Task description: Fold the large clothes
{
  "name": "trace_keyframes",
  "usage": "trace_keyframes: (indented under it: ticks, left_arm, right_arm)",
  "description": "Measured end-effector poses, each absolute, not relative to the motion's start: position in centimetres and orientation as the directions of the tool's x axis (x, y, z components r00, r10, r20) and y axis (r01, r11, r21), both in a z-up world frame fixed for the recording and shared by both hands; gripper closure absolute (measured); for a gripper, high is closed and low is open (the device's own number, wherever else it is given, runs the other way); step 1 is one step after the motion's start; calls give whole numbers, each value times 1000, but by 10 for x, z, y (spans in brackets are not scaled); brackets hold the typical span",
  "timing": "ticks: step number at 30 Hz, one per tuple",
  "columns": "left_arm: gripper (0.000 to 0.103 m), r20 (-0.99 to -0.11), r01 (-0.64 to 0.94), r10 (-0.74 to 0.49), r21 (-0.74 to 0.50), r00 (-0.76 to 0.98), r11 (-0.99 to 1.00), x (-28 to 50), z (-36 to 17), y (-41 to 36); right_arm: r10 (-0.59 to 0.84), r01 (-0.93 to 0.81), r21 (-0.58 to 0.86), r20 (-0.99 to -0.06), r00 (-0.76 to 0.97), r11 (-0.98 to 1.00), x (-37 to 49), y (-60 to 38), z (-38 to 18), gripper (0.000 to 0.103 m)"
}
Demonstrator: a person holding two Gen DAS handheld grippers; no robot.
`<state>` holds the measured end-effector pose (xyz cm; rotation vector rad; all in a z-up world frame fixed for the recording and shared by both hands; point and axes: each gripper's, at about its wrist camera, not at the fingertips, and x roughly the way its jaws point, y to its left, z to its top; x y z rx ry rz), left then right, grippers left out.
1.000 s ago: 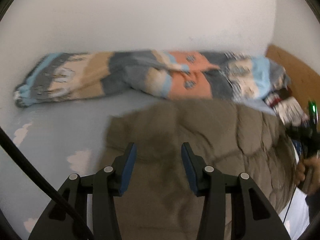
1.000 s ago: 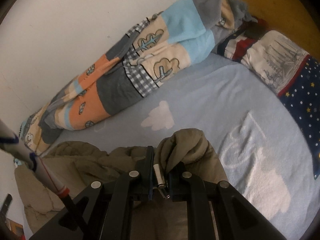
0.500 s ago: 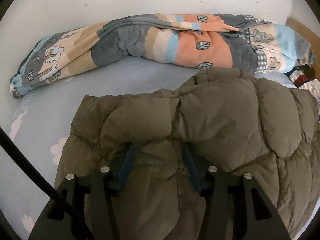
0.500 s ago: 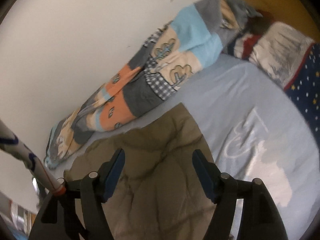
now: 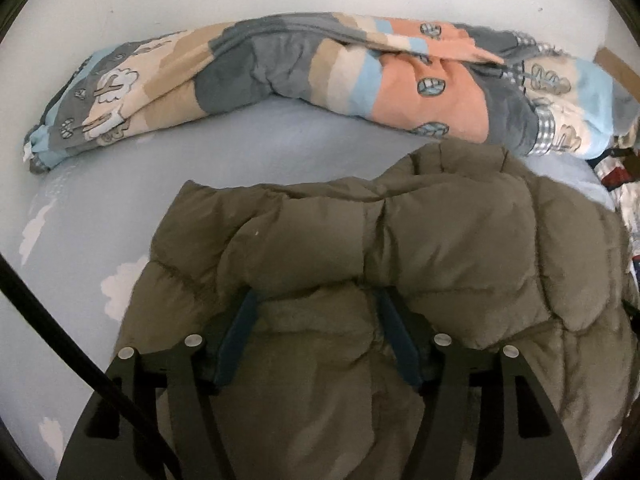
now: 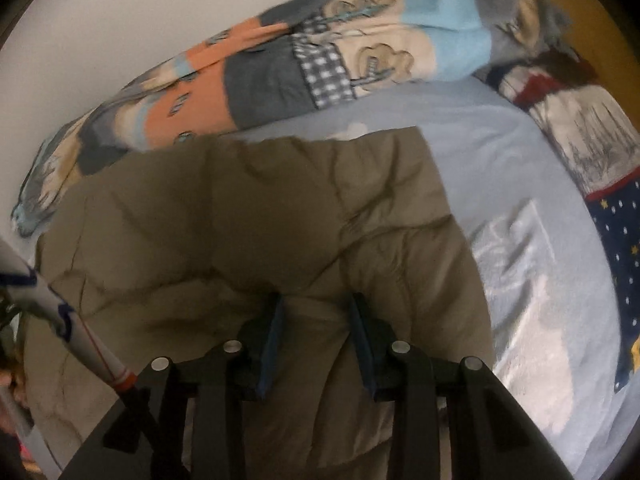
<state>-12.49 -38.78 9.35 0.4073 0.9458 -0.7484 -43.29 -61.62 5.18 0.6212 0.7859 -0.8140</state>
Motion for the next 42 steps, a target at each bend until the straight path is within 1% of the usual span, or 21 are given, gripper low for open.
trace_keyframes:
  ticks: [4,8,11,16,18,21,23,26,28,30,33,37,40,42]
  left_arm:
    - [40,-795,769,-491,-49,355,637,-149,126,-347]
    - [40,-753,782,-545,-64,370,620,-183,152,-295]
    - [40,-742,786,-559,-70,371,614,-216,161,-256]
    - [39,-714,775,-560,-38,420,631,-260,164,-212]
    - [39,-712,768,-561,-48,423,639,-264,157,-206]
    - [39,-718,746,-549,-63,428,663,-255,139,-208]
    - [40,-716,734,-544,-64,437,676,-247,127,-209]
    - [39,-752,721,-510,-67,417,690,-231,107,-218]
    - [39,-774,695,-474,-62,420,717,-217,93,-220]
    - [39,-792,686,-473,-96,386,721,-208,86,-220]
    - [37,-804,692,-445,-58,395,719,-207,81,-229]
    - [36,-805,681,-405,-2,433,732,-213,77,-237]
    - [36,-792,675,-419,-12,444,738,-217,89,-235]
    - [36,-769,678,-452,-33,452,735,-222,102,-231]
  right_arm:
    - [-413,801,236,-757,506,549,-457,-586,83,65]
    - [-414,774,279,-716,562,568,-482,-534,104,62]
    - [-392,752,312,-703,594,580,-489,-495,107,61]
    - [-393,734,284,-697,600,617,-477,-426,109,61]
    - [-392,725,286,-688,610,626,-474,-401,104,55]
    - [-417,725,233,-688,594,648,-465,-381,92,54]
    - [-420,722,200,-699,579,663,-457,-385,82,54]
    - [-441,733,161,-706,554,661,-447,-397,68,54]
    - [-416,739,181,-729,544,649,-440,-412,55,54]
    - [-399,742,200,-739,543,640,-433,-423,45,52]
    - [-366,749,185,-782,504,636,-417,-439,26,51]
    - [-355,751,179,-796,490,636,-413,-443,23,50]
    - [-348,752,200,-793,500,628,-420,-443,31,50]
    - [-337,750,252,-774,536,612,-431,-443,42,49]
